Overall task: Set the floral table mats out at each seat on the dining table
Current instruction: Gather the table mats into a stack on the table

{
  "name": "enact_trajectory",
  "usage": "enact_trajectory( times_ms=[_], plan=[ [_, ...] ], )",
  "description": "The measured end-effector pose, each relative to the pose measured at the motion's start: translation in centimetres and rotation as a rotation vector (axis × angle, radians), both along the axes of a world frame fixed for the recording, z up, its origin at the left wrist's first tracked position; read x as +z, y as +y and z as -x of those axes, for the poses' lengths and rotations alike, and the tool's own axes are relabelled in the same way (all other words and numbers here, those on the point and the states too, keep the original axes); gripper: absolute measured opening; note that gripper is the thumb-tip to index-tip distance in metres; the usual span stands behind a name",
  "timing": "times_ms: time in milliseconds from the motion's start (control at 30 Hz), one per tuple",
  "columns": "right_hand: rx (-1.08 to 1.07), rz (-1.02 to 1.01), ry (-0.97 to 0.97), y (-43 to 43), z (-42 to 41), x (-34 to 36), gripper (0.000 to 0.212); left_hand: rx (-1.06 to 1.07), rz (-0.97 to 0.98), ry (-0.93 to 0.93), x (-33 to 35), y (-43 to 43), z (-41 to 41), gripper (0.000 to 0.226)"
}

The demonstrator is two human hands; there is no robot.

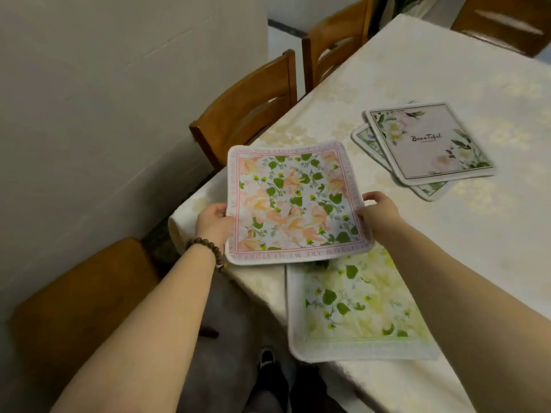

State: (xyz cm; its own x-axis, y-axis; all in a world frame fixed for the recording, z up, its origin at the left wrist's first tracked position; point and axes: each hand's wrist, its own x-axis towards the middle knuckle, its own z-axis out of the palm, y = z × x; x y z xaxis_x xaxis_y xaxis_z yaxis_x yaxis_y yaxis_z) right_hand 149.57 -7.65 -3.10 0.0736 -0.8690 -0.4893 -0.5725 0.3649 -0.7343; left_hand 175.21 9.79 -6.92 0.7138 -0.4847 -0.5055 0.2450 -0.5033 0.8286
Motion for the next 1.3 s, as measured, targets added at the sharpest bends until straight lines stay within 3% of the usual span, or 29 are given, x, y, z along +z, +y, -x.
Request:
enact_trajectory(
  times_ms=[267,567,967,1300],
  plan=[
    [-0.135,0.009,-0.044,3.0,9.2,1.3,0.020,-0.094,0.076,0.056,-0.1,0.2,6.7,0.024],
    [-0.075,-0.045,-0.045,4.9,16.6,-0.3,0.023,-0.047,0.034,-0.025,-1.4,3.6,15.2,0.022],
    [-0.029,-0.116,0.109,6.3,19.4,-5.2,0.017,-0.073,-0.152,-0.080,-4.0,5.8,19.2,0.016],
    [-0.046,-0.113,0.151,5.1,19.3,-5.3,0.029,-0.010,-0.183,-0.094,-3.1,4.5,18.3,0.020]
  ],
)
